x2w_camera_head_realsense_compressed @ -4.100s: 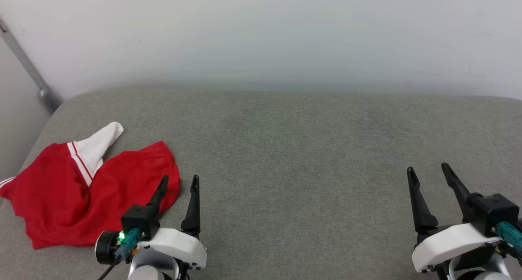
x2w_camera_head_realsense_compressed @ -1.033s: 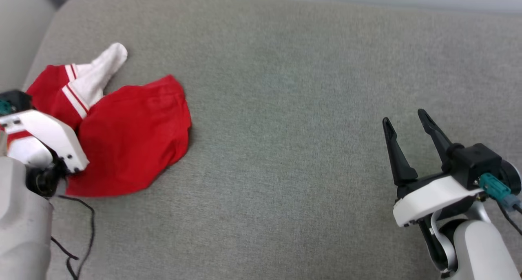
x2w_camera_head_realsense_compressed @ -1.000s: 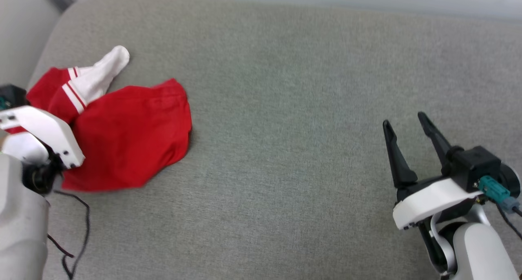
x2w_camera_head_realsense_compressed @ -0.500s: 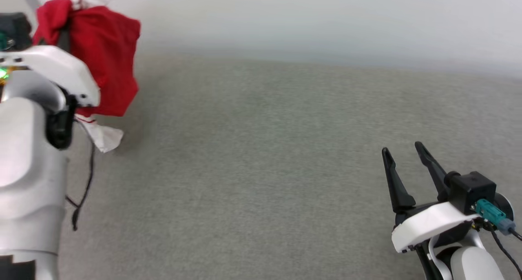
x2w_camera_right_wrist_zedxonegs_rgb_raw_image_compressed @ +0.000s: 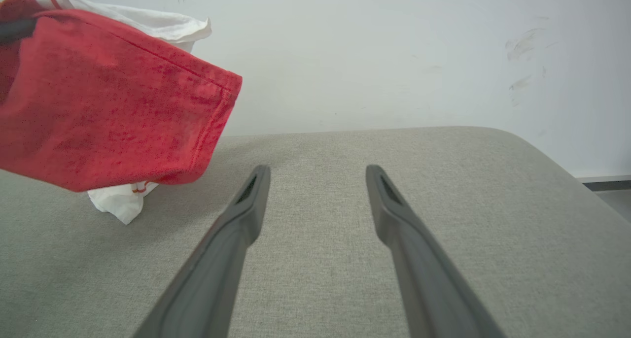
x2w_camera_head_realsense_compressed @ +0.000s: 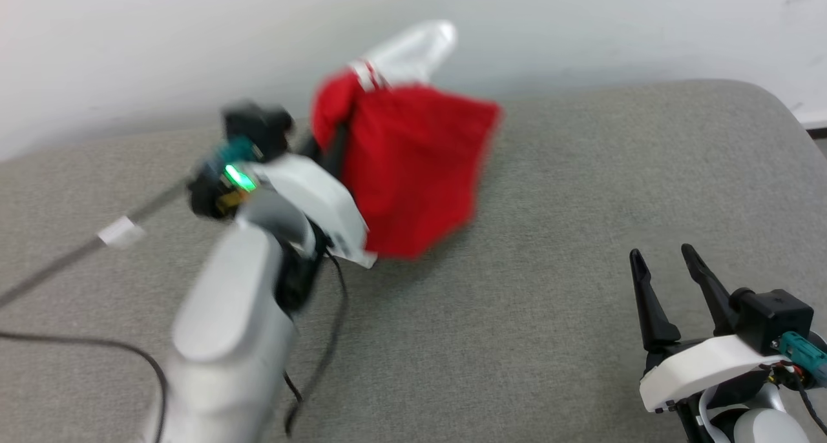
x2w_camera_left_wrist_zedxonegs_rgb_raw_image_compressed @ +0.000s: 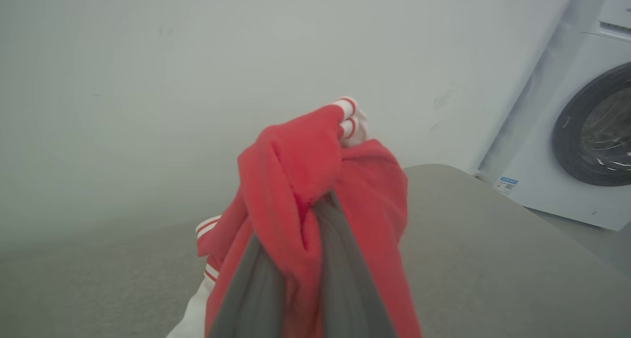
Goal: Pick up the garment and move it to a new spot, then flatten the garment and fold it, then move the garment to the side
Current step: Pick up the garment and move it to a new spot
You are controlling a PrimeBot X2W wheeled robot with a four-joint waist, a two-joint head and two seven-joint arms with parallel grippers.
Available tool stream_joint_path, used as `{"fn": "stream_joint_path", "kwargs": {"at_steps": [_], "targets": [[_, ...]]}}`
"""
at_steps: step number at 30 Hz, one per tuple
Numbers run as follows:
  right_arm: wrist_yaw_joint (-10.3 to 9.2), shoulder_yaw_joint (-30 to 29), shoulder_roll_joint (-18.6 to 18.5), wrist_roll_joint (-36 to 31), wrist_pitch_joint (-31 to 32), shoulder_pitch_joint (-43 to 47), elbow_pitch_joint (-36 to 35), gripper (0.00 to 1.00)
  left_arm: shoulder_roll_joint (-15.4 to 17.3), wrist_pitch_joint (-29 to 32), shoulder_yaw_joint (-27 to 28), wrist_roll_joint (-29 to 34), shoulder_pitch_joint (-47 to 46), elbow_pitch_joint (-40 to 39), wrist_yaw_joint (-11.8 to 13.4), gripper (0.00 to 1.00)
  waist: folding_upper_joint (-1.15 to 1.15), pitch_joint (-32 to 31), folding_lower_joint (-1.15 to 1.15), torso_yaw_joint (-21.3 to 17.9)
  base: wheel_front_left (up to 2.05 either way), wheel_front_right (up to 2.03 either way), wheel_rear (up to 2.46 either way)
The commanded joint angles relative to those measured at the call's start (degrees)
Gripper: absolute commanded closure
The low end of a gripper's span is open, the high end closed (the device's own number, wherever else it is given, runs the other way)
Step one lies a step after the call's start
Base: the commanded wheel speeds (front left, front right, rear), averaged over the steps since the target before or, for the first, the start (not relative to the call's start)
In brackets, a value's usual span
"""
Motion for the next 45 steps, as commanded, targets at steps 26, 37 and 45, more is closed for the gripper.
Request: {"fn": "stream_joint_path", "kwargs": {"at_steps": [26, 37, 45], "targets": [[-0.04, -2.57, 0.14, -1.27, 0.54, 0.72, -0.62, 0.0, -2.49, -13.65, -9.0, 4.16, 19.56, -13.6, 7.31, 0.0, 0.0, -1.31, 0.01, 4.47, 0.0, 0.0, 0.0], [-0.03, -2.26, 0.13, -1.94, 2.39, 3.72, -2.36, 0.0, 4.77, -13.73, -1.07, 4.15, 30.19, -16.49, 15.09, 0.0, 0.0, -4.94, 0.01, 4.75, 0.0, 0.0, 0.0], [-0.04, -1.68, 0.14, -1.56, 3.09, 4.67, -3.59, 0.0, 6.02, -13.07, -1.98, 5.07, 32.33, -18.3, 15.8, 0.0, 0.0, -5.33, 0.01, 5.08, 0.0, 0.0, 0.0]]}}
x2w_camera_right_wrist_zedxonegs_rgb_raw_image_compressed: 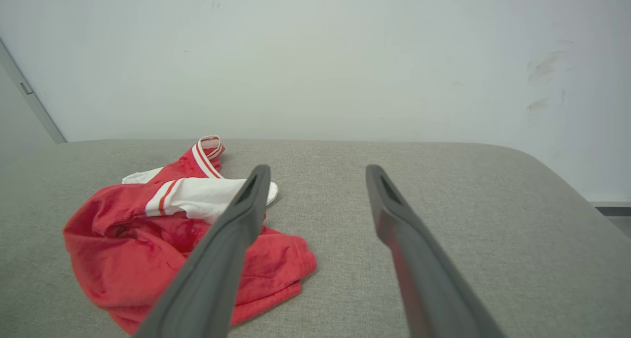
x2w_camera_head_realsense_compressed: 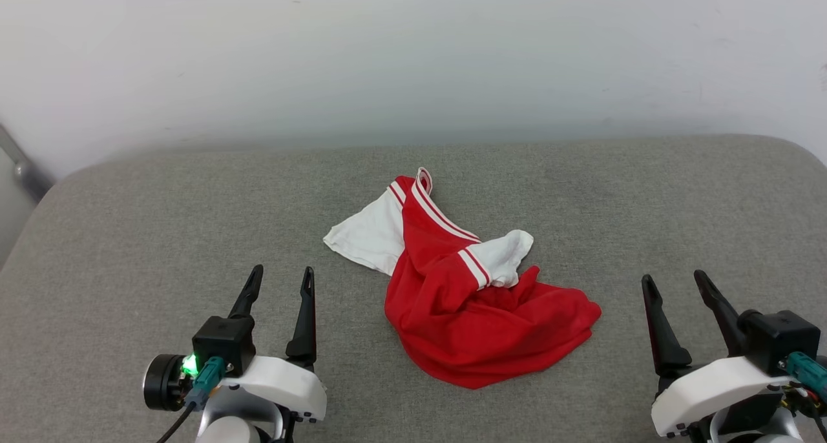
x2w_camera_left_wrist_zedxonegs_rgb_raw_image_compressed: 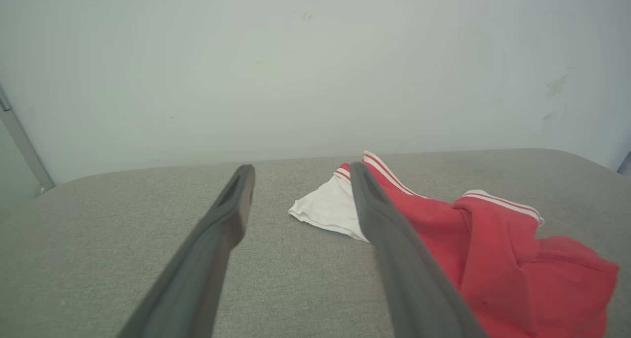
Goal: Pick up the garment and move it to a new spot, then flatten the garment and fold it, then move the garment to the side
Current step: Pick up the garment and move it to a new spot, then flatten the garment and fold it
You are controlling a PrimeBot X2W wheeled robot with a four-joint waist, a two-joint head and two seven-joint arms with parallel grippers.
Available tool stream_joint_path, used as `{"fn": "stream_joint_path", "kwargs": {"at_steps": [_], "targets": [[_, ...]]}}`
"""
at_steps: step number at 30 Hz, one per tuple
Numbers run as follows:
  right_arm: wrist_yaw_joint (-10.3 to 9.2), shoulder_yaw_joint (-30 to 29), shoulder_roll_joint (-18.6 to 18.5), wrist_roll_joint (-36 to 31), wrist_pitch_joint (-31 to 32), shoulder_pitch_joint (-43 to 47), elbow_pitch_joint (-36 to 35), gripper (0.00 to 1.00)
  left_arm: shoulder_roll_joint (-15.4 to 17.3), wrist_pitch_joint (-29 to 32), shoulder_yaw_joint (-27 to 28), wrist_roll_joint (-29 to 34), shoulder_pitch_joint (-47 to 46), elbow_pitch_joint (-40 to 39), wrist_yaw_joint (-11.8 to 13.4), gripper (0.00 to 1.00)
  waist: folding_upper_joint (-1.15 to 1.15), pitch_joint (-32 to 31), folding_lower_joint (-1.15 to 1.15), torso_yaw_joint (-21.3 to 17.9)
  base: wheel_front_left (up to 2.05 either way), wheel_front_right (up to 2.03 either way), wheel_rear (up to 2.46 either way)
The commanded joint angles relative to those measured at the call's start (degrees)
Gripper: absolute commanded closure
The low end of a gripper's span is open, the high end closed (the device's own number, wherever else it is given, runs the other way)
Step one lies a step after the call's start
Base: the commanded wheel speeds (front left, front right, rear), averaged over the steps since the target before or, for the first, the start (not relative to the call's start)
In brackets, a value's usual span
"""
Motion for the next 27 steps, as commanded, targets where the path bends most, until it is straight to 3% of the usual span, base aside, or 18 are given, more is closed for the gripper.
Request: {"fn": "stream_joint_path", "kwargs": {"at_steps": [1, 10, 16, 21, 27], "targets": [[-0.03, 0.12, 0.12, 0.45, -0.03, 0.38, -0.4, 0.0, 0.31, 0.21, -0.17, 0.34, 0.14, -0.26, 0.27, 0.0, 0.0, 0.03, 0.0, 0.0, 0.0, 0.0, 0.0], [-0.04, 0.65, 0.12, 0.36, 0.18, 0.01, -0.54, 0.0, 0.36, 0.49, -0.19, -0.62, -0.39, -0.37, 0.34, 0.0, 0.0, 0.06, 0.0, -0.17, 0.0, 0.0, 0.0], [-0.03, -2.48, 0.04, 0.74, 3.56, -1.23, 1.78, 0.0, 0.07, 0.39, -0.52, -0.73, -1.22, -0.72, 0.48, 0.0, 0.0, 0.74, 0.0, 0.5, 0.0, 0.0, 0.0], [-0.03, -5.49, -3.64, 4.89, 14.11, -5.81, 8.82, 0.0, -0.48, 0.02, -1.14, -0.07, -2.9, -1.56, -0.01, 0.0, 0.0, 3.53, 0.0, 2.31, 0.0, 0.0, 0.0], [-0.03, -1.53, -9.08, 11.96, 29.77, -14.55, 16.56, 0.0, -2.7, -0.61, -2.19, 0.68, -5.65, -2.23, -0.43, 0.0, 0.0, 8.14, 0.0, 5.79, 0.0, 0.0, 0.0]]}}
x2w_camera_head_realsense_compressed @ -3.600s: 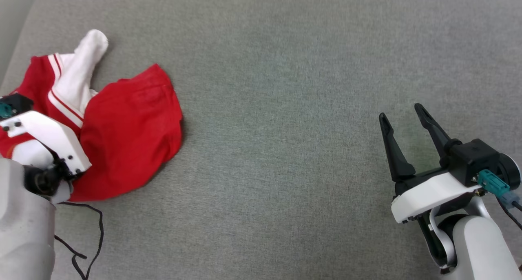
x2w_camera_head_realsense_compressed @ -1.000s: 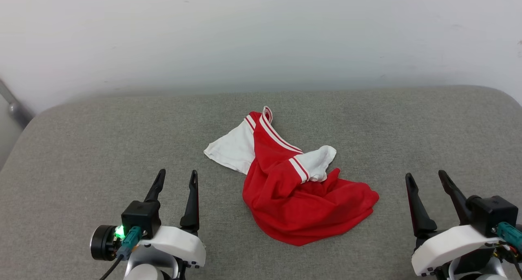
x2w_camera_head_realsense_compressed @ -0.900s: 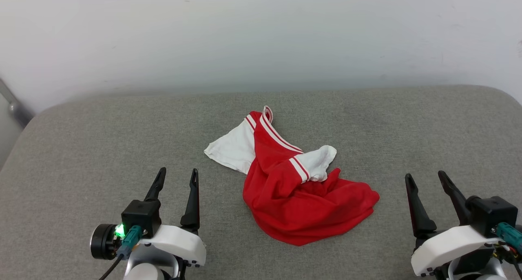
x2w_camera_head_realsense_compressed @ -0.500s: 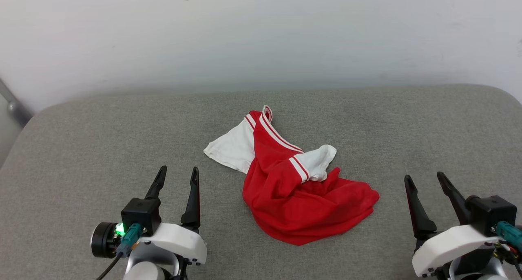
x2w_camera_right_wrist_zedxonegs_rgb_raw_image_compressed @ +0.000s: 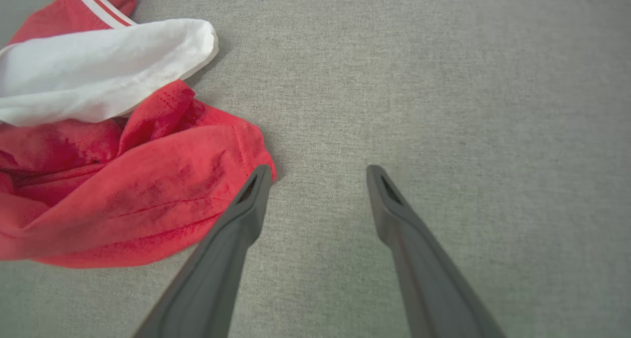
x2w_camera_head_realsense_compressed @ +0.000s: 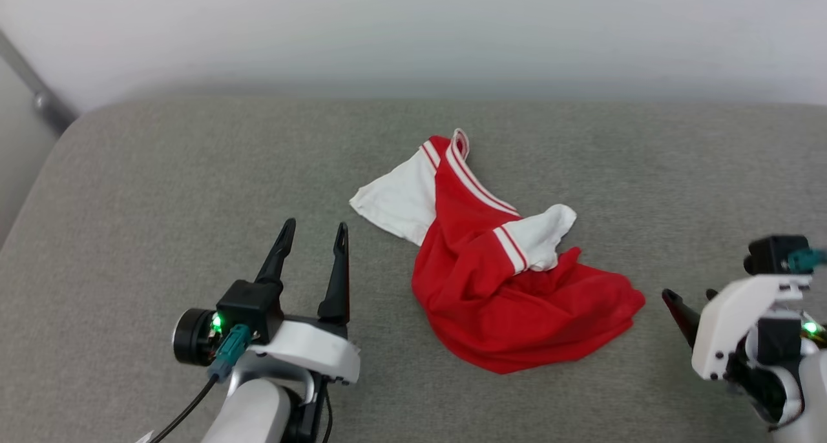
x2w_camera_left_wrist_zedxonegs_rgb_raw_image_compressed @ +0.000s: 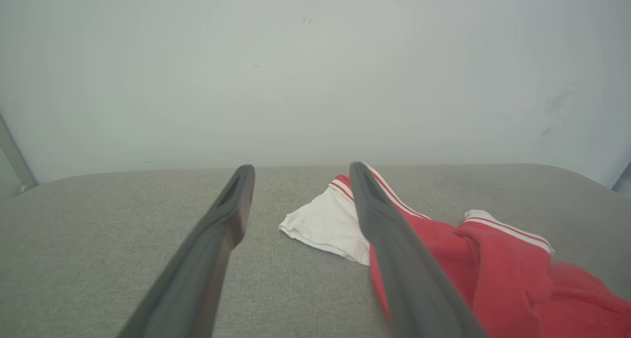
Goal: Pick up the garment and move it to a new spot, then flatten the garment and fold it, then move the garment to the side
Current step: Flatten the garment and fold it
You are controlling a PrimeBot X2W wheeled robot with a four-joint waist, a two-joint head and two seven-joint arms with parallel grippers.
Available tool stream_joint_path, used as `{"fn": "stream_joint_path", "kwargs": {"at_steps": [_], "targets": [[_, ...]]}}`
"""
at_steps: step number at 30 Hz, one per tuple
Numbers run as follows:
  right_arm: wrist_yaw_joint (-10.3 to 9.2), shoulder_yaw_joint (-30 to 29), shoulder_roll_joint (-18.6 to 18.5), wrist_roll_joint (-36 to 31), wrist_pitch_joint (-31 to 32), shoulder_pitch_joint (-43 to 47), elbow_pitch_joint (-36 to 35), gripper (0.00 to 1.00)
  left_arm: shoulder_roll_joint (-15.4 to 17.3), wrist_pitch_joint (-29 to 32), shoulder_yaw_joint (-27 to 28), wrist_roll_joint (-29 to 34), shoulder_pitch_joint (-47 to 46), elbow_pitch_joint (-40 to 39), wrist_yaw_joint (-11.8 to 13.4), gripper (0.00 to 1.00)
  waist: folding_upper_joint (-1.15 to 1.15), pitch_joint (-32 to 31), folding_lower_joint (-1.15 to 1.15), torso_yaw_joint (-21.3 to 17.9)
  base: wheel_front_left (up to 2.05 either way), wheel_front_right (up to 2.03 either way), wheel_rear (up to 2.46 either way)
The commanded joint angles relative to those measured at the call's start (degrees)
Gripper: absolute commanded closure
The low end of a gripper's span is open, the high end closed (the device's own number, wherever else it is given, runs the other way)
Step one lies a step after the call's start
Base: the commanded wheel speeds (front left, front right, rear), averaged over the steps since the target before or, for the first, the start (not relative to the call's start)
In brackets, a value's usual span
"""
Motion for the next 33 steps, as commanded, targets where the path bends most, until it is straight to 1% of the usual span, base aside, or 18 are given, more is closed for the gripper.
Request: {"fn": "stream_joint_path", "kwargs": {"at_steps": [1, 3, 5, 9, 15, 16, 17, 18, 20, 26, 29, 33], "targets": [[-0.02, 0.93, -0.32, 1.34, 1.87, -1.93, 0.81, 0.0, -0.58, -0.29, -0.03, 0.18, -1.05, -0.18, -0.13, 0.0, 0.0, 2.32, 0.0, 2.19, 0.0, 0.0, 0.0], [-0.02, 3.0, -1.76, 2.94, 5.58, -4.28, 2.43, 0.0, -1.23, -0.45, -0.33, 0.66, -1.69, -0.07, -0.5, 0.0, 0.0, 3.46, 0.0, 3.26, 0.0, 0.0, 0.0], [-0.02, 4.59, -2.35, 4.64, 8.7, -6.34, 4.15, 0.0, -2.1, -0.54, -0.48, 0.8, -2.59, 0.19, -0.82, 0.0, 0.0, 4.45, 0.0, 4.16, 0.0, 0.0, 0.0], [-0.03, 7.05, -3.42, 6.87, 12.41, -9.19, 8.84, 0.0, -3.2, -0.63, -0.06, 1.37, -3.76, -0.1, -1.61, 0.0, 0.0, 5.71, 0.0, 5.41, 0.0, 0.0, 0.0], [-0.02, 8.78, -1.81, 9.94, 16.8, -8.3, 17.26, 0.0, -4.21, -0.54, 1.21, 2.71, -4.08, -0.88, -2.75, 0.0, 0.0, 6.0, 0.0, 6.65, 0.0, 0.0, 0.0], [-0.02, 9.03, -1.53, 10.37, 17.24, -8.08, 18.07, 0.51, -4.28, -0.54, 1.54, 2.84, -4.0, -0.94, -2.77, 0.0, 0.0, 5.92, 0.0, 6.72, 0.0, 0.0, 0.0], [-0.02, 9.33, -1.27, 10.87, 17.49, -8.03, 18.44, 0.87, -4.33, -0.54, 1.82, 3.07, -3.79, -0.98, -2.94, 0.0, 0.0, 5.72, 0.0, 6.7, 0.0, 0.0, 0.0], [-0.01, 9.6, -1.0, 11.29, 17.41, -8.22, 18.42, 1.0, -4.36, -0.55, 2.11, 3.34, -3.44, -0.99, -3.06, 0.0, 0.0, 5.5, 0.0, 6.58, 0.0, 0.0, 0.0], [0.0, 10.22, -1.36, 11.73, 15.98, -9.1, 17.27, 1.0, -4.22, -0.55, 2.75, 3.81, -2.65, -0.82, -3.07, 0.0, 0.0, 4.91, 0.0, 6.13, 0.0, 0.0, 0.0], [-0.02, 10.86, -5.05, 11.61, 9.99, -10.17, 9.36, 1.0, -3.54, -0.54, 4.72, 4.51, -0.67, -0.76, -3.03, 0.0, 0.0, 1.79, 0.0, 3.76, 0.0, 0.0, 0.0], [-0.02, 10.71, -6.53, 10.83, 8.58, -7.31, 3.4, 1.0, -2.96, -0.55, 5.65, 4.53, 0.7, -0.85, -2.72, 0.0, 0.0, 0.02, 0.0, 2.08, 0.0, 0.0, 0.0], [-0.02, 8.56, -7.3, 9.15, 9.06, -0.38, -6.09, 1.0, -2.18, -0.55, 6.37, 4.67, 2.43, -1.12, -2.43, 0.0, 0.0, -1.68, 0.0, -0.25, 0.0, 0.0, 0.0]]}}
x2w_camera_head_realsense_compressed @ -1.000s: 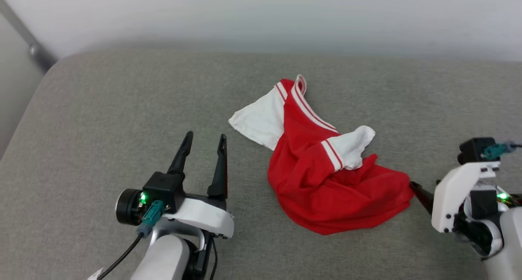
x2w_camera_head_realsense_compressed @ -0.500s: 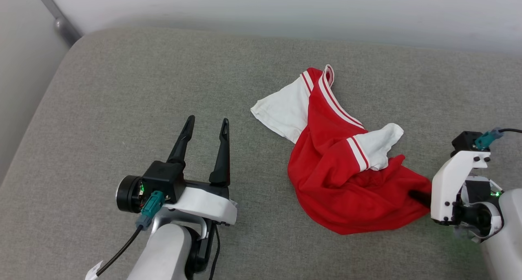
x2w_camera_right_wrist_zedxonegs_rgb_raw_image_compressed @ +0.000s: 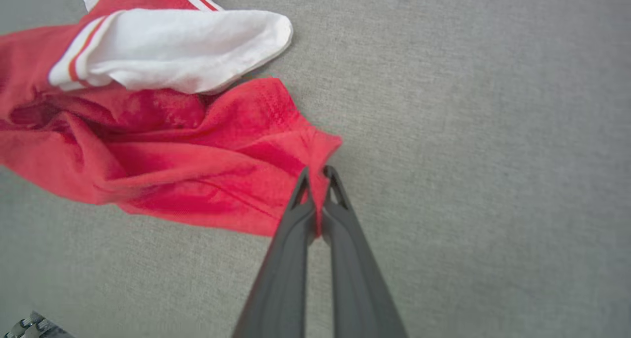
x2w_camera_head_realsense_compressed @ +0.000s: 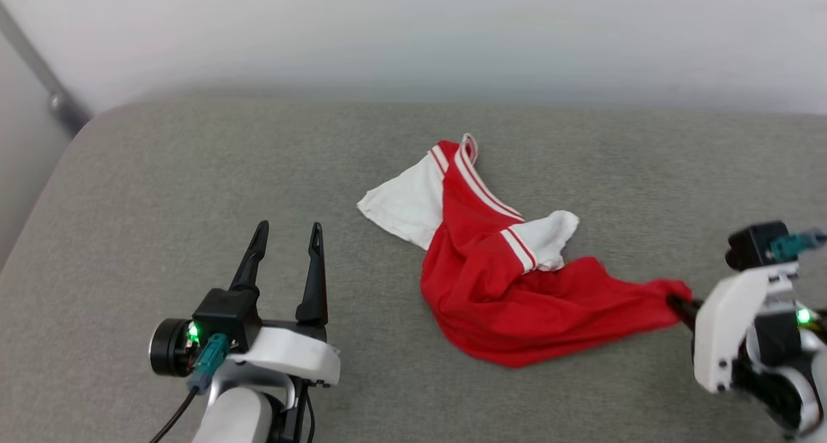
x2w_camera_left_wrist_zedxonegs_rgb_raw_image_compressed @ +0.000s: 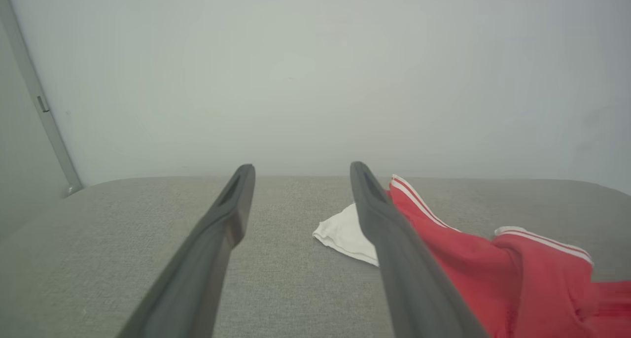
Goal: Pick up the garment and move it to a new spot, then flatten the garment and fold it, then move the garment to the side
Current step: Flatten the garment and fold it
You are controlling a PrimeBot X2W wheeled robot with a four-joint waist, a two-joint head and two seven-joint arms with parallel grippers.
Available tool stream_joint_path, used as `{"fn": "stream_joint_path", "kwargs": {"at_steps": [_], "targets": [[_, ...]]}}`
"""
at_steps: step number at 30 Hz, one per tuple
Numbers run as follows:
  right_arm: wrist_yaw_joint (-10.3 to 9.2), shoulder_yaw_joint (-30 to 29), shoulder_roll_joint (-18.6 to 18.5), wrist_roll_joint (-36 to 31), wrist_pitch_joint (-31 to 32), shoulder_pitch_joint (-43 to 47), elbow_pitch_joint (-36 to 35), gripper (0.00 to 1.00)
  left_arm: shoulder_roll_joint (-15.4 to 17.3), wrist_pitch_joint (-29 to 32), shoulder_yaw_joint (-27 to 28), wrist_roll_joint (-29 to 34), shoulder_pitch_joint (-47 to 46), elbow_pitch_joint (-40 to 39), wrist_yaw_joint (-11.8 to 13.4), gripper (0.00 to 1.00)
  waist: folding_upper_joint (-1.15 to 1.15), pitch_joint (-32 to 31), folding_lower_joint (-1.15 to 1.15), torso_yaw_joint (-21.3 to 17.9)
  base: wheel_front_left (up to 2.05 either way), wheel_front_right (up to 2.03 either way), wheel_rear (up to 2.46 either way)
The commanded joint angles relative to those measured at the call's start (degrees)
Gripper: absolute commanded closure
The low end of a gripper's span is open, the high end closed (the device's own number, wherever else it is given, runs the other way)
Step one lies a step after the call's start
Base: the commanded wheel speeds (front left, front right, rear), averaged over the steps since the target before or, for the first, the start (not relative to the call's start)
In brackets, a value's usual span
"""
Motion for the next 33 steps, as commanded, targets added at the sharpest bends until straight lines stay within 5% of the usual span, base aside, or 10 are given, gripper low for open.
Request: {"fn": "stream_joint_path", "kwargs": {"at_steps": [1, 7, 13, 14, 15, 24, 33], "targets": [[-0.02, -0.96, 0.24, -0.44, 0.51, 3.39, -2.87, 1.0, 0.42, -0.14, 0.3, 0.11, 0.96, -0.2, 0.27, 0.0, 0.0, -1.69, 0.0, -1.98, 0.0, 0.0, 0.0], [-0.02, -4.97, 6.39, -3.34, 4.48, 21.52, -12.03, 1.0, 1.21, 0.14, 0.62, -0.37, 3.06, 0.13, 0.37, 0.0, 0.0, -3.99, 0.0, -4.14, 0.0, 0.0, 0.0], [-0.02, -7.76, 12.98, -3.96, 5.29, 31.39, -9.68, 1.0, 2.0, 0.76, 0.61, -0.8, 4.1, 0.29, 0.2, 0.0, 0.0, -5.13, 0.0, -4.74, 0.0, 0.0, 0.0], [-0.02, -8.08, 13.64, -3.95, 4.97, 32.13, -8.73, 0.71, 2.13, 1.05, 0.54, -0.8, 4.21, 0.26, 0.23, 0.0, 0.0, -5.24, 0.0, -4.74, 0.0, 0.0, 0.0], [-0.02, -8.21, 14.47, -3.51, 3.93, 32.3, -8.24, 0.03, 2.23, 1.18, 0.53, -0.9, 4.21, 0.3, 0.2, 0.0, 0.0, -5.35, 0.0, -4.76, 0.0, 0.0, 0.0], [-0.02, -15.71, 14.75, -4.95, -12.66, 22.88, -8.1, 0.0, 2.26, 1.84, -0.11, -1.29, 4.95, -0.35, 0.7, 0.0, 0.0, -6.04, 0.0, -4.06, 0.0, 0.0, 0.0], [-0.01, -17.4, 12.83, -2.41, -18.76, 4.19, 6.14, 0.0, 1.4, 1.42, -1.88, -1.12, 3.51, 0.11, -0.1, 0.0, 0.0, -5.54, 0.0, -0.84, 0.0, 0.0, 0.0]]}}
